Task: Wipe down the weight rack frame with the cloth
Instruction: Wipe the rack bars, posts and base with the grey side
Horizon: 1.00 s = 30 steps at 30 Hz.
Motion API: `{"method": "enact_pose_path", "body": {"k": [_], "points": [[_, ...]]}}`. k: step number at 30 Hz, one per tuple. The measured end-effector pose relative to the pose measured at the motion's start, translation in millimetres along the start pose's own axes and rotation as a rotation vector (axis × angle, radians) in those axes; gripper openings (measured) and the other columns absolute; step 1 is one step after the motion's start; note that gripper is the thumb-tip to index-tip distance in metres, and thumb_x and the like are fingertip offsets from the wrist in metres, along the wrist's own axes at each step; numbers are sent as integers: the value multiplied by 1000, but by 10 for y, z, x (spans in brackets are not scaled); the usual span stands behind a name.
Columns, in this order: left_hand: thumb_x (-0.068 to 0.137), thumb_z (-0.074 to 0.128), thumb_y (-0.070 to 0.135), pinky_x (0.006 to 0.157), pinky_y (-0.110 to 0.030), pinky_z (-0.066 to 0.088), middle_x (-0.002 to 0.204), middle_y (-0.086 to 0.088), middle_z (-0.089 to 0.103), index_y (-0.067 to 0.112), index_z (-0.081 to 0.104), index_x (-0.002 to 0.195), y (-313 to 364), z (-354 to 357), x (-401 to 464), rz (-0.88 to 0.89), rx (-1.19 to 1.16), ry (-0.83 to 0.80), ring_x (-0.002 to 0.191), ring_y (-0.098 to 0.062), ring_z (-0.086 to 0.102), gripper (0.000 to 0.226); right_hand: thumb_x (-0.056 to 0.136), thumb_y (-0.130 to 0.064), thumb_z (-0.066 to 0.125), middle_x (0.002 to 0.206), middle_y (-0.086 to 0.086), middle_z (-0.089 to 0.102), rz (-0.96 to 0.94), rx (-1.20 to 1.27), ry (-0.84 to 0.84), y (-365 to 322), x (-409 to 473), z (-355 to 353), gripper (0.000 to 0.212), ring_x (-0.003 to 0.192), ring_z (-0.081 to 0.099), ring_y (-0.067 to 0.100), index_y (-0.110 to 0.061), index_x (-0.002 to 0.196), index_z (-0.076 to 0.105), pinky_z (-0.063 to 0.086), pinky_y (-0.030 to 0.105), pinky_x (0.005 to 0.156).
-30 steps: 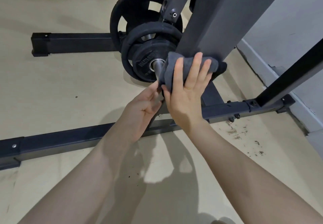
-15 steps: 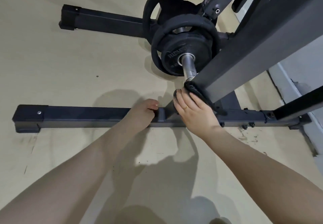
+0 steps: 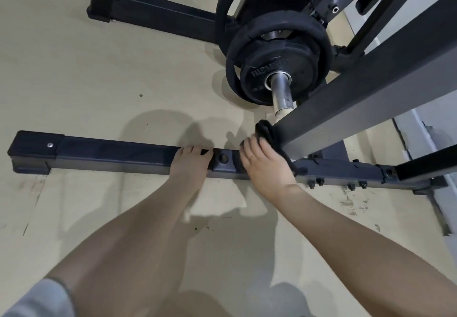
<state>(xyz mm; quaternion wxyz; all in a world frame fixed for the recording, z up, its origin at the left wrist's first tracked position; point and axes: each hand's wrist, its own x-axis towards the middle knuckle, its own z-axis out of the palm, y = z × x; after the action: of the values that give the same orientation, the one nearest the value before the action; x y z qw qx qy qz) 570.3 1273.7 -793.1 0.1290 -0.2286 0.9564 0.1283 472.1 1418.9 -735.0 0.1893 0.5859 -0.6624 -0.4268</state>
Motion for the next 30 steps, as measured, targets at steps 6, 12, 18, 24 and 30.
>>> {"method": "enact_pose_path", "body": {"k": [6, 12, 18, 24, 30], "points": [[98, 41, 17, 98, -32, 33, 142, -3, 38, 25, 27, 147, -42, 61, 44, 14, 8, 67, 130, -25, 32, 51, 99, -16, 20, 153, 21, 22, -59, 70, -126, -130, 74, -5, 52, 141, 17, 37, 3, 148, 13, 3, 46, 116], [97, 42, 17, 99, -32, 33, 143, -2, 38, 28, 29, 146, -84, 93, 90, 22, -12, 76, 129, -24, 33, 52, 89, -21, 31, 137, 11, 51, 102, -68, 114, -73, -11, 118, 54, 129, 44, 29, -7, 139, 45, 13, 46, 110], [97, 44, 18, 96, -31, 35, 144, 0, 37, 30, 28, 147, -66, 102, 66, -4, 20, 74, 129, -22, 34, 53, 95, -20, 29, 146, 11, 41, -149, -23, 82, -334, 118, 284, 52, 134, 39, 26, -8, 146, 34, 23, 37, 113], [97, 42, 13, 99, -31, 37, 143, 0, 38, 29, 30, 146, -11, 71, 46, -61, -41, 38, 131, -22, 33, 53, 94, -6, 18, 136, 3, 54, 137, -57, 237, 247, -252, 212, 53, 129, 46, 20, -13, 136, 50, 6, 39, 116], [97, 44, 13, 103, -28, 33, 144, -3, 41, 16, 45, 137, 246, -402, -7, -14, -594, 22, 126, -23, 43, 41, 88, -13, 51, 158, 0, 9, 606, -29, 578, 909, -601, 46, 70, 146, 3, 16, -14, 151, 19, 1, 35, 117]]}}
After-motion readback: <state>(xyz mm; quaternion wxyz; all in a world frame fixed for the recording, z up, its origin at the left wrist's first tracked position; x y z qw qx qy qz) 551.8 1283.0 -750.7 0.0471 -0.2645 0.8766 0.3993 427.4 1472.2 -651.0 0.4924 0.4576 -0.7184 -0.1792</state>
